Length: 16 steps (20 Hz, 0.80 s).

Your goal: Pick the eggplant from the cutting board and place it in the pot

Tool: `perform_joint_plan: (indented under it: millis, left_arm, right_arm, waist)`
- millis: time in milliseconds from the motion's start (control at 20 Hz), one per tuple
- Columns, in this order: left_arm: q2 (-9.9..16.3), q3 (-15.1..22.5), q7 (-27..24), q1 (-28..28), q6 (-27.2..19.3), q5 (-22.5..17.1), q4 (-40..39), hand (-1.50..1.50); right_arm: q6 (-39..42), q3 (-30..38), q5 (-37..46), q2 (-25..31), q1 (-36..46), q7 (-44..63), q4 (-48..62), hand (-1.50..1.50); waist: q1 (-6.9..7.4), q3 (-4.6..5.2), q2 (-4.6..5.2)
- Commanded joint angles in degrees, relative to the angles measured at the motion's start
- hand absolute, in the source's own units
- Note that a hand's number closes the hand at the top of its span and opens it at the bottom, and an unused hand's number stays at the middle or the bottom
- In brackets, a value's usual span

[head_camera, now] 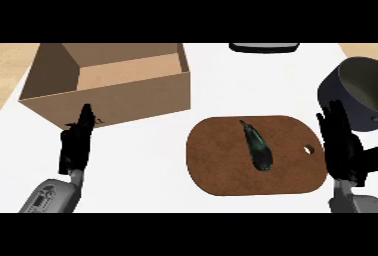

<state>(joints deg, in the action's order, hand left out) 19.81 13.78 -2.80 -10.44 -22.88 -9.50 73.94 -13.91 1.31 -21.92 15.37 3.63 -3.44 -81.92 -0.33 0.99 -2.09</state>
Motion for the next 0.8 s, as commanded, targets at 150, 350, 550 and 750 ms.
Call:
perform_joint_plan:
  millis: [150, 350, 550, 750]
  left_arm:
    - [-1.3, -1.3, -3.0, -5.8, 2.6, -2.3, 5.1, 0.00]
    - [-3.2, -1.3, -2.6, -8.5, 4.6, -5.0, 7.5, 0.00]
    - [-3.2, -2.7, -2.4, -9.0, 6.2, -7.2, 7.9, 0.00]
    - [-2.2, -3.4, -1.1, -10.5, 6.4, -7.3, 8.8, 0.00]
  right_arm:
    - [23.3, -3.3, -10.3, 4.7, 14.1, 4.1, 1.4, 1.50]
    - [32.5, -6.9, 3.0, 19.6, 17.7, 0.1, 2.9, 1.50]
    - [48.3, -7.2, 0.3, 21.3, 19.5, -11.5, 9.0, -1.50]
    - [57.8, -6.6, 4.2, 24.1, 20.6, -24.9, 14.4, -1.50]
  waist:
    - [6.21, -1.40, 2.58]
    - [6.82, -0.97, 3.47]
    - [6.07, -1.43, 3.94]
    - [5.44, -1.62, 4.03]
